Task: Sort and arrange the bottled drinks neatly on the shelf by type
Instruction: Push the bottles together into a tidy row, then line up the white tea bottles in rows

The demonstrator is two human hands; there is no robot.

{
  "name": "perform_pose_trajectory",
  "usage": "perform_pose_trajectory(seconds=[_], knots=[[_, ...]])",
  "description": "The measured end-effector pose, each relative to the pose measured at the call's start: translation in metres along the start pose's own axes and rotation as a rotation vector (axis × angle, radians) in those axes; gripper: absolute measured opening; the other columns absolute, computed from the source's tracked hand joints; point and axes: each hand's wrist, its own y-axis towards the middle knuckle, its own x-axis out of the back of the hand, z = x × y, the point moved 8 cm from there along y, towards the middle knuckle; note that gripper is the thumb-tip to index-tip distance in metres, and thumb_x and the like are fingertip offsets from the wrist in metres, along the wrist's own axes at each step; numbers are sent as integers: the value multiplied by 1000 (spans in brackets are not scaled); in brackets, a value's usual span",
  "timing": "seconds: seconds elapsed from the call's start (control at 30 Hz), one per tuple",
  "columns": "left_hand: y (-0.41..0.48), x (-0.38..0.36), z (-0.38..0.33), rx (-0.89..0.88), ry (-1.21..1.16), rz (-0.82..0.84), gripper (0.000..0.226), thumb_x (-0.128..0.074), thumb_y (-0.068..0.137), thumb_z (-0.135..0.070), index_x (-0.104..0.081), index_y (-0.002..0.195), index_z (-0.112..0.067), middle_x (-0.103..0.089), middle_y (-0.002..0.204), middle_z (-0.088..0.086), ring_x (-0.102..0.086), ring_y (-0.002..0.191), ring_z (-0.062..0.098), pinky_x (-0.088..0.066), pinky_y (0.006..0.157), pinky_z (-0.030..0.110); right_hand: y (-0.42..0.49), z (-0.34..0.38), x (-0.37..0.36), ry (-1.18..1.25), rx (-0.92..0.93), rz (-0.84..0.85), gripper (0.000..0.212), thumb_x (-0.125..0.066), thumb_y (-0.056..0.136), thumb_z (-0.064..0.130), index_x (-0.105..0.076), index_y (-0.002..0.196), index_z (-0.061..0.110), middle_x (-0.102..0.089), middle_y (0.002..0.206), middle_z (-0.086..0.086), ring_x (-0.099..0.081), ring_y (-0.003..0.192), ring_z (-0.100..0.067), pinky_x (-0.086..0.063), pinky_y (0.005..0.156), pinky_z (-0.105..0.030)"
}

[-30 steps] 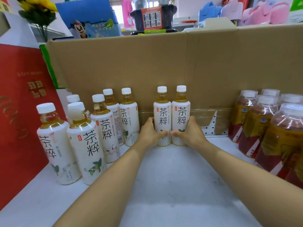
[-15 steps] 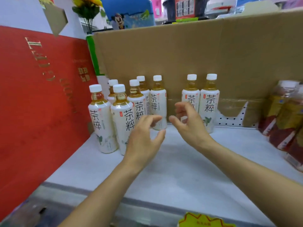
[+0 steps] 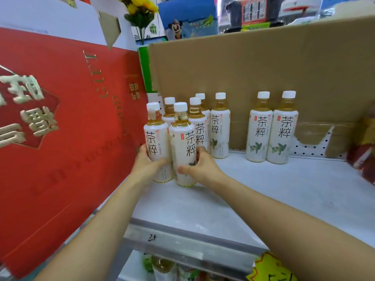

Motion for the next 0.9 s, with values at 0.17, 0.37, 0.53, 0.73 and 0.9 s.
perform_pose_trajectory(seconds=[0.17, 0.37, 0.53, 0.73, 0.9], knots=[[-3, -3, -1, -43, 18, 105, 73, -82, 61, -1, -50, 124, -18, -69, 109, -1, -67, 95, 12, -52, 73, 31, -2, 4, 4, -50, 43, -25, 67, -88, 65, 19, -52, 121, 20, -67, 113, 7, -64, 104, -12, -55, 87, -30], [-23, -26, 3, -88, 90, 341, 76, -86, 71, -2, -47, 131, -27, -70, 118, -6, -66, 111, 13, -53, 84, 27, -34, 2, 36, -31, 58, -10, 65, -91, 64, 20, -58, 120, 22, -71, 110, 9, -67, 101, -6, -57, 83, -26], [-36, -49, -3, -183, 146, 327, 75, -91, 68, -17, -51, 129, -35, -67, 121, -16, -60, 117, 11, -52, 95, 36, -62, -4, 82, -61, 63, -61, 55, -90, 66, 18, -61, 113, 21, -74, 97, 9, -71, 83, -1, -56, 64, -16], [-46, -119, -24, -225, 130, 356, 75, -89, 70, -22, -48, 132, -33, -63, 122, -18, -58, 113, 5, -53, 96, 33, -79, -25, 164, -142, 20, -290, 61, -92, 63, 24, -58, 113, 24, -70, 99, 11, -67, 88, 0, -51, 59, -9], [-40, -189, -42, -242, 117, 401, 78, -90, 69, -25, -46, 132, -27, -62, 119, -14, -59, 109, 7, -48, 83, 18, -73, -57, 231, -184, -74, -507, 77, -92, 47, 47, -61, 114, 28, -74, 101, 9, -72, 90, -11, -61, 77, -37]])
